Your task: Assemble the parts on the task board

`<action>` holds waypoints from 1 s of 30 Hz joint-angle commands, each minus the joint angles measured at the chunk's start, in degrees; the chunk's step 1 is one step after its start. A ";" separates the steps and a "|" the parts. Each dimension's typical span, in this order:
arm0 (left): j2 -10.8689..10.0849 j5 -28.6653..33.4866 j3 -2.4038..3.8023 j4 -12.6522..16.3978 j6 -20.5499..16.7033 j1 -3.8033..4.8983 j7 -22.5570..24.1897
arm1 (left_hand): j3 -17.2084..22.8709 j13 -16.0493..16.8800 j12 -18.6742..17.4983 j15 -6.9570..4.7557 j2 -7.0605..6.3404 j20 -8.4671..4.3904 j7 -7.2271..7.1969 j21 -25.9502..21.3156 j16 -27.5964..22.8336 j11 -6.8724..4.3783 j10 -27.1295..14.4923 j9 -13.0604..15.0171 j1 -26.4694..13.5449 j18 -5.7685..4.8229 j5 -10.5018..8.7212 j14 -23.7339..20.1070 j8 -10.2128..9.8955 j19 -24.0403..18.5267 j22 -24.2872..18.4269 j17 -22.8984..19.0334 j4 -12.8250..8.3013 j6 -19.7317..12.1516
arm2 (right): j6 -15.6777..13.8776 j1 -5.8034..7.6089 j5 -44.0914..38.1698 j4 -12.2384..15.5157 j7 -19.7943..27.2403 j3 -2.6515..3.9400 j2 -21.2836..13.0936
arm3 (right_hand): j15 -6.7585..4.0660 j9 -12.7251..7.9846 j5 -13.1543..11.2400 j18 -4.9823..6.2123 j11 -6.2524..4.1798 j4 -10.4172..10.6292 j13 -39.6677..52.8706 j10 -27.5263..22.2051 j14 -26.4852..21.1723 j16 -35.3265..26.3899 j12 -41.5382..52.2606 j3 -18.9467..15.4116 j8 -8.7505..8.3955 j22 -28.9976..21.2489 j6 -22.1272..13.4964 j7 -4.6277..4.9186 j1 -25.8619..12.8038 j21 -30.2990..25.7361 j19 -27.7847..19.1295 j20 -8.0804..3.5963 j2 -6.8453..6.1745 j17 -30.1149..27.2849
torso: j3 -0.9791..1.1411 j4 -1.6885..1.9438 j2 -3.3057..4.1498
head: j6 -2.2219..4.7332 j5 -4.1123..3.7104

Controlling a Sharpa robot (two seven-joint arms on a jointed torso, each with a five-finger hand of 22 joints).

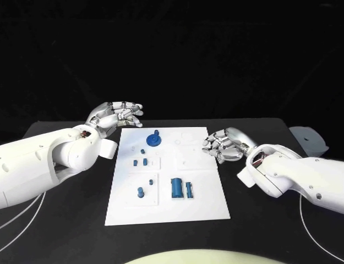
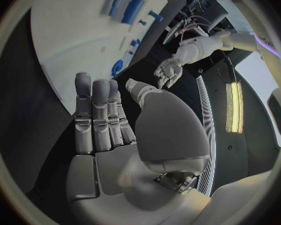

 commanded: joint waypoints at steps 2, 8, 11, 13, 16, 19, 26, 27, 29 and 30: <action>1.96 4.60 0.06 -3.06 -2.60 -0.53 4.91 | 0.58 -1.85 -6.81 1.38 -0.62 2.71 -0.49 -10.53 -12.07 0.62 2.45 0.11 0.66 0.68 -0.15 -1.11 -0.15 -1.18 -7.17 -2.63 1.32 -0.96 | 4.62 1.37 24.59 -6.62 15.70 0.35 2.26 | 2.32 -2.53 -1.28 0.49 1.77 -0.01 -15.19 -0.68 -5.84 -15.94 -11.68 3.44 -2.28 -10.47 -0.50 0.99 0.80 -11.84 -3.77 2.21 -0.37 -7.61 | -0.72 0.00 -1.66 | 2.81 0.13; 5.11 6.52 0.08 -8.07 -4.06 -1.30 6.66 | -2.19 -1.86 -16.57 4.69 -0.52 6.30 -1.39 -24.58 -26.79 2.73 -1.02 -2.19 1.04 0.33 -0.07 -6.72 -3.22 -4.31 -16.73 -4.25 1.71 -4.11 | 8.17 2.41 33.07 -16.76 20.02 1.07 6.91 | 5.30 -5.80 -1.75 0.61 3.68 -1.61 -30.40 0.34 -10.55 -30.80 -19.39 3.67 -5.55 -24.36 -0.55 1.97 0.21 -22.49 -6.17 5.36 0.40 -15.05 | -0.83 -0.09 -2.82 | 6.66 0.86; 6.49 7.15 0.10 -10.02 -4.87 -1.61 7.25 | -4.00 -1.93 -18.90 5.27 0.11 6.45 -1.91 -28.10 -30.99 2.25 -3.27 -3.11 1.11 -0.72 -0.05 -9.29 -4.53 -5.51 -19.10 -5.48 1.78 -4.84 | 9.19 2.60 34.88 -20.73 21.11 1.32 8.83 | 6.05 -7.23 -2.00 0.63 4.22 -2.33 -35.47 0.50 -10.98 -34.93 -21.21 2.69 -6.69 -30.48 -0.48 2.10 -0.22 -22.91 -6.87 6.22 1.07 -17.77 | -0.78 0.07 -3.12 | 8.62 1.25; 7.23 7.44 0.11 -11.05 -5.29 -1.81 7.48 | -4.31 -1.90 -19.21 5.47 0.27 6.44 -1.68 -28.47 -31.49 1.94 -3.45 -3.17 1.12 -0.79 -0.02 -9.34 -4.53 -5.38 -19.35 -5.63 1.83 -4.50 | 9.71 2.67 35.53 -22.43 21.55 1.45 9.68 | 6.74 -8.04 -1.98 0.65 4.70 -2.61 -37.87 0.02 -11.67 -37.05 -21.73 2.15 -7.33 -34.35 -0.60 2.28 -0.41 -22.85 -9.10 6.98 1.43 -19.48 | -0.62 0.17 -3.25 | 9.16 1.39; 8.03 7.83 0.12 -12.21 -5.58 -2.10 7.71 | -4.58 -1.85 -19.37 5.83 0.56 6.40 -1.37 -28.77 -31.90 2.09 -3.23 -3.20 1.22 -0.69 0.03 -8.97 -4.38 -4.94 -19.54 -5.74 1.86 -3.75 | 10.25 2.75 36.13 -24.07 22.00 1.60 10.58 | 7.05 -8.82 -1.98 0.73 4.89 -2.88 -40.00 0.04 -11.22 -38.41 -21.75 1.63 -7.78 -38.13 -0.44 2.37 -0.56 -22.90 -10.76 7.54 1.80 -20.99 | -0.36 0.22 -3.33 | 9.79 1.48; 8.16 6.19 0.06 -12.53 -4.38 -2.20 5.60 | -26.89 -5.52 -24.32 -4.41 11.13 -10.23 -10.51 -33.66 -45.99 -7.55 -55.96 -16.83 -22.42 -9.72 -17.50 -54.14 -18.84 -50.85 -23.49 -15.96 -11.18 -47.07 | 7.39 2.77 33.11 -24.44 19.14 1.63 10.78 | 0.13 -34.05 -7.61 -9.77 -4.09 -10.29 -47.57 -18.19 -28.75 -49.89 -25.45 -26.15 -15.14 -63.78 -50.37 -8.57 -22.64 -26.41 -65.84 -5.74 9.78 -39.57 | -0.51 0.13 -3.15 | 9.50 1.47; 7.74 6.02 0.21 -10.19 -7.44 -2.64 5.96 | -26.89 -5.52 -24.32 -4.41 11.13 -10.23 -10.51 -33.66 -45.99 -7.55 -55.96 -16.83 -33.96 -9.72 -17.50 -54.14 -18.84 -50.85 -23.49 -15.96 -11.18 -47.07 | 4.38 1.81 34.84 -21.37 20.23 2.50 10.28 | 0.13 -34.05 -7.61 -9.77 -4.09 -10.29 -47.57 -60.96 -70.08 -49.89 -25.45 -26.15 -15.14 -63.78 -50.37 -8.57 -33.20 -26.41 -65.84 -5.74 9.78 -39.57 | 0.83 1.66 -3.39 | 9.75 1.21; 7.62 5.97 0.25 -9.52 -8.32 -2.76 6.06 | -26.89 -5.52 -24.32 -4.41 11.13 -10.23 -10.51 -33.66 -45.99 -7.55 -55.96 -16.83 -35.68 -9.72 -17.50 -54.14 -18.84 -50.85 -23.49 -15.96 -11.18 -47.07 | 3.52 1.54 35.33 -20.49 20.54 2.75 10.14 | 0.13 -34.05 -7.61 -9.77 -4.09 -10.29 -47.57 -60.96 -70.08 -49.89 -25.45 -26.15 -15.14 -63.78 -50.37 -8.57 -73.64 -26.41 -65.84 -5.74 9.78 -39.57 | 1.15 2.02 -3.45 | 9.81 1.15; 7.33 5.86 0.35 -7.95 -10.39 -3.06 6.30 | -26.89 -5.52 -24.32 -4.41 11.13 -10.23 -10.51 -33.66 -45.99 -7.55 -55.96 -16.83 -77.88 -9.72 -17.50 -54.14 -18.84 -50.85 -23.49 -15.96 -11.18 -47.07 | 1.49 0.90 36.50 -18.42 21.27 3.34 9.80 | 0.13 -34.05 -7.61 -9.77 -4.09 -10.29 -47.57 -60.96 -70.08 -49.89 -25.45 -26.15 -15.14 -63.78 -50.37 -8.57 -73.64 -26.41 -65.84 -5.74 9.78 -39.57 | 1.63 2.57 -3.53 | 9.90 1.06; 7.08 5.76 0.44 -6.55 -12.23 -3.32 6.51 | -26.89 -5.52 -24.32 -4.41 11.13 -10.23 -10.51 -33.66 -45.99 -7.55 -55.96 -16.83 -77.88 -9.72 -17.50 -54.14 -18.84 -50.85 -23.49 -15.96 -11.18 -47.07 | -0.31 0.32 37.54 -16.59 21.93 3.86 9.51 | 0.13 -34.05 -7.61 -9.77 -4.09 -10.29 -47.57 -60.96 -70.08 -49.89 -25.45 -26.15 -15.14 -63.78 -50.37 -8.57 -73.64 -26.41 -65.84 -5.74 9.78 -39.57 | 1.87 2.84 -3.57 | 9.94 1.02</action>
